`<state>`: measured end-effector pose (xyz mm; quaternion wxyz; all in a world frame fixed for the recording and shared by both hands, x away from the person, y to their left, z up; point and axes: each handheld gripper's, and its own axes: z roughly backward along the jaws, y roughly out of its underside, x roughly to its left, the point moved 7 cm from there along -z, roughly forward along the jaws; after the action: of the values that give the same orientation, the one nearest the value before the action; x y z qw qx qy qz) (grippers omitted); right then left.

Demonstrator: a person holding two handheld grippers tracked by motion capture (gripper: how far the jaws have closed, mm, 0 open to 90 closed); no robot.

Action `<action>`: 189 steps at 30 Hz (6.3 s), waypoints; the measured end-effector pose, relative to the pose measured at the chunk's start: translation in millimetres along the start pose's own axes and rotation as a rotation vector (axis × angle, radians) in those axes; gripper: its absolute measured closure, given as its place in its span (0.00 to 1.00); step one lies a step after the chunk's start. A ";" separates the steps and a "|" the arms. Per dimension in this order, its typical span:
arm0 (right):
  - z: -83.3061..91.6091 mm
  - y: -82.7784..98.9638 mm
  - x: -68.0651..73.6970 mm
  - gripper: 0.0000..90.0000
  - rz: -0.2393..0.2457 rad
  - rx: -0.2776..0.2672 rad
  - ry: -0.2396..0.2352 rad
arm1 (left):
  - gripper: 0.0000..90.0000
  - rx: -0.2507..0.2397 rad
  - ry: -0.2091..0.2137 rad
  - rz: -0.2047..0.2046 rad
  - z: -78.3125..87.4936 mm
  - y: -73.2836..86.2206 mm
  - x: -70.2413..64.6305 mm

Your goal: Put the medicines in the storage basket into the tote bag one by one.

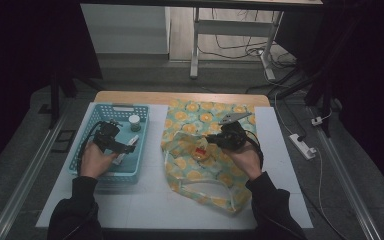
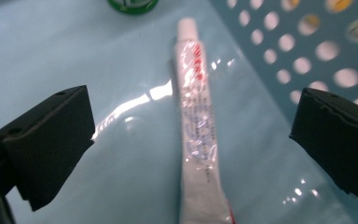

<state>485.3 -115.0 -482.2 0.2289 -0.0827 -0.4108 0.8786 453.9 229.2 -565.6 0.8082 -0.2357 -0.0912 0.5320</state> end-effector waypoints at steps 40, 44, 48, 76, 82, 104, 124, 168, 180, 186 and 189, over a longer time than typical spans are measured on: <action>-0.4 0.5 0.9 0.99 0.003 0.000 -0.001 | 0.79 0.115 -0.015 0.005 -7.5 6.6 -6.8; 0.0 0.7 0.7 0.99 0.003 0.001 -0.001 | 0.79 0.082 -0.013 0.014 -3.4 4.1 -6.4; 0.4 0.3 0.5 0.99 0.005 -0.003 -0.001 | 0.79 0.056 -0.009 0.020 0.2 1.8 -7.2; 4.8 -1.6 -1.4 0.99 0.001 -0.018 0.003 | 0.80 -0.147 0.039 -0.016 53.0 -14.2 -24.2; 6.1 -2.0 -2.2 0.99 0.001 -0.021 0.005 | 0.80 -0.186 0.057 -0.044 65.5 -19.4 -35.6; 10.3 -3.1 -5.6 1.00 -0.007 -0.033 0.010 | 0.80 -0.232 0.202 -0.186 81.3 -32.5 -99.2; 13.6 -8.3 -3.4 1.00 0.002 -0.050 0.014 | 0.80 -0.145 0.318 -0.315 46.4 -38.2 -163.1; 14.9 -12.5 2.5 1.00 0.006 -0.070 0.006 | 0.80 -0.088 0.271 -0.334 -39.5 -96.4 -201.6; 12.5 -12.1 4.6 1.00 0.009 -0.063 0.002 | 0.80 -0.071 0.227 -0.274 -54.7 -102.9 -181.8; 10.0 -10.9 4.4 1.00 0.009 -0.056 0.004 | 0.80 -0.074 0.214 -0.246 -59.0 -106.5 -173.9; 9.0 -10.3 4.3 1.00 0.007 -0.054 0.004 | 0.80 -0.069 0.194 -0.244 -60.9 -108.6 -170.8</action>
<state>482.0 -113.3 -468.3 0.2247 -0.0922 -0.4335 0.8678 495.5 22.7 -549.2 0.8632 -0.3007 -0.0591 0.4012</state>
